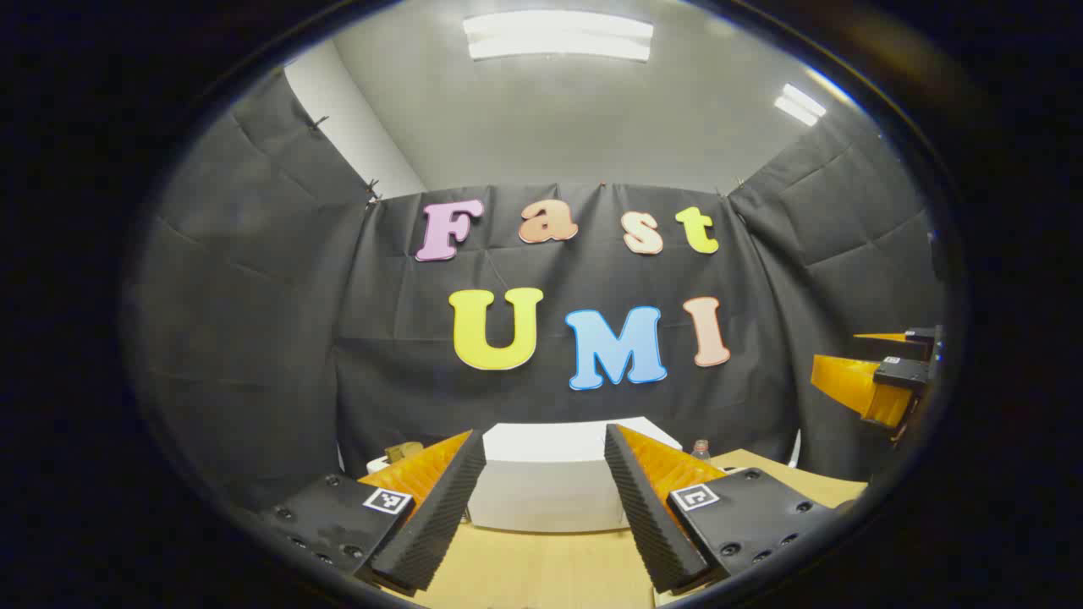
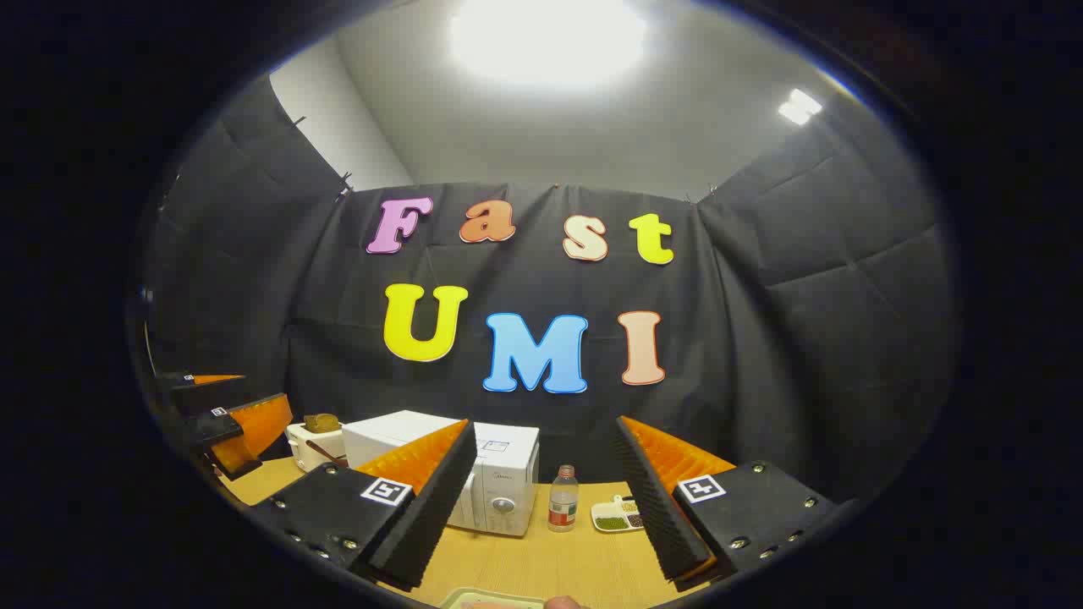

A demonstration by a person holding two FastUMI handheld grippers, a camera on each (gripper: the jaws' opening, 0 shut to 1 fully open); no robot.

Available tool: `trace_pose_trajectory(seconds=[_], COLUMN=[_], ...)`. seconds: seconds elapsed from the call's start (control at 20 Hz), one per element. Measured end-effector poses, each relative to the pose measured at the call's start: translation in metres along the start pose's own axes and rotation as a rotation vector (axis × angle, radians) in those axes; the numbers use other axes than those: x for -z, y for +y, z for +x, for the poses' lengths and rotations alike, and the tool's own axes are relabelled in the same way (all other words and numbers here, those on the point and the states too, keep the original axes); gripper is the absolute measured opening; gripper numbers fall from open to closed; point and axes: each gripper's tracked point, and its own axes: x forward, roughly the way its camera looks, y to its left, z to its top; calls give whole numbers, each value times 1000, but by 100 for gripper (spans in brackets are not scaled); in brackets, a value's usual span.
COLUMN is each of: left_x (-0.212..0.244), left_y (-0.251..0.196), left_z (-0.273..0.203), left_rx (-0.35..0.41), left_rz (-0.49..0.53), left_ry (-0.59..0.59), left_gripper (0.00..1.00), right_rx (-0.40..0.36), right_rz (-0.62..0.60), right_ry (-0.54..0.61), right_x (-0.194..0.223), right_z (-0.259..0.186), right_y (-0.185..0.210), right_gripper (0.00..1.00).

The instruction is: Open the microwave oven with the left hand, put the food in, and close the microwave oven.

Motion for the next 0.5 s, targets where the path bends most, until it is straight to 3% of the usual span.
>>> trace_pose_trajectory(seconds=[0.5], left_x=[-5], left_y=[-1], left_z=[4], left_rx=[0], left_rz=[9], left_ry=[-6], left_gripper=[94], right_rx=[-4], right_rz=[2], right_ry=[-5], right_x=[-1], right_z=[6], right_y=[-1], right_gripper=[98])
